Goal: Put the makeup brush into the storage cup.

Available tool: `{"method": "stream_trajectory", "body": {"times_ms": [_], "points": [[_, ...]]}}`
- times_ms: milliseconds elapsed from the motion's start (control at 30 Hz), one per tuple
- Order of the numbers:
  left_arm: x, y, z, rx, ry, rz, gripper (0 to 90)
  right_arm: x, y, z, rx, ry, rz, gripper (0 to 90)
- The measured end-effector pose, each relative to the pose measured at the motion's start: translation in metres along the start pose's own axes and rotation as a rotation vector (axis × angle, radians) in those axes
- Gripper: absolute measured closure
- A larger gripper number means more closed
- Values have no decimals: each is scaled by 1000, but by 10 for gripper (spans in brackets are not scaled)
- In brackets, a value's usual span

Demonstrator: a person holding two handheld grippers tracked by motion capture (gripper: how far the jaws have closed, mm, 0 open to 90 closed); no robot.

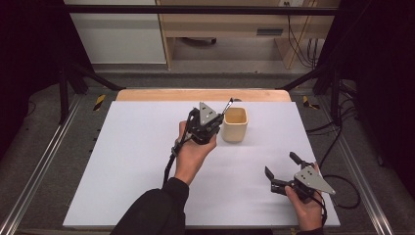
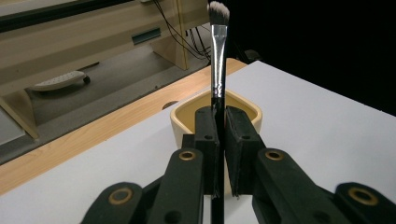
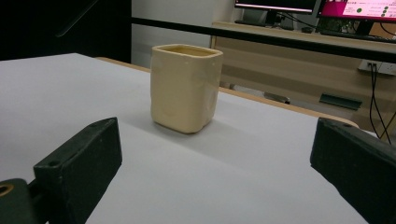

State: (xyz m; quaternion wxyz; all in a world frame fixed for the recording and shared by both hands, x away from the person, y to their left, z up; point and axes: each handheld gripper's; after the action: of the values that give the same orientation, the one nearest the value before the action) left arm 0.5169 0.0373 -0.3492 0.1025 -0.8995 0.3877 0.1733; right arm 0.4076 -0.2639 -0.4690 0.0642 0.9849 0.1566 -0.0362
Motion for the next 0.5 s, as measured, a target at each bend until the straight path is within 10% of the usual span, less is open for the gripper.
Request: {"method": "stream_trajectory", "body": {"times_ms": [500], "points": [[10, 5, 0, 4, 15, 14, 840, 1, 0, 0, -1, 3, 1, 24]]}}
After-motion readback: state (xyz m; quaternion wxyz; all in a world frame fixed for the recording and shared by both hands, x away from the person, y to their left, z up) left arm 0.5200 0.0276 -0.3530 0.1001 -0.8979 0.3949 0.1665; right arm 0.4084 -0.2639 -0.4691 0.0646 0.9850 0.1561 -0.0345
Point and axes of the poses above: each handheld gripper's, and its own axes: x roughly forward along the jaws, z roughly out of its underside, y roughly to its right, and after that the axes turned 8 degrees about z, right-handed
